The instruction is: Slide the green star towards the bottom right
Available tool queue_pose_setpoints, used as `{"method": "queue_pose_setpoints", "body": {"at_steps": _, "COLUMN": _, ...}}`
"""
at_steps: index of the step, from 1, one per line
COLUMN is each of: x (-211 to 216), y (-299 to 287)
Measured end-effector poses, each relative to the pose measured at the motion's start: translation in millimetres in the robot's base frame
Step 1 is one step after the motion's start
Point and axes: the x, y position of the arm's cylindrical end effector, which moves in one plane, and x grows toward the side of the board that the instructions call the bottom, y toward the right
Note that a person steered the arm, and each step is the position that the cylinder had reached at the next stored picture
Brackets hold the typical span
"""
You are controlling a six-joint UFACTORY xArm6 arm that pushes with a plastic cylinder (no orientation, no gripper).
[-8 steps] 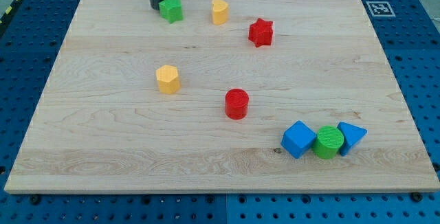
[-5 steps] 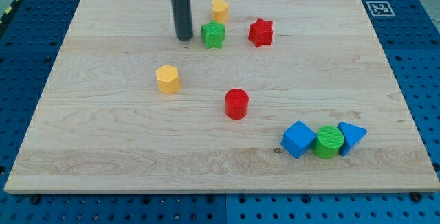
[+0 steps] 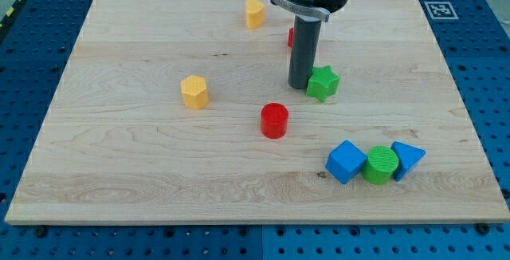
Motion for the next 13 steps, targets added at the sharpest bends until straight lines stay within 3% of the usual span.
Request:
{"method": "queue_pose_setpoints", "body": {"at_steps": 1, "x": -21, "y": -6}}
{"method": "queue_pose_setpoints", "body": {"at_steps": 3, "x": 45, "y": 61}}
{"method": "queue_pose_setpoints", "body": {"at_steps": 6, "x": 57, "y": 77}}
{"method": "queue_pose_setpoints", "body": {"at_steps": 8, "x": 59, "y": 149}}
{"method": "queue_pose_setpoints", "body": {"at_steps": 10, "x": 46, "y": 128}}
{"method": "queue_pose_setpoints", "body": {"at_steps": 11, "x": 64, "y": 131}}
{"method": "queue_pose_setpoints", "body": {"at_steps": 13, "x": 84, "y": 180}}
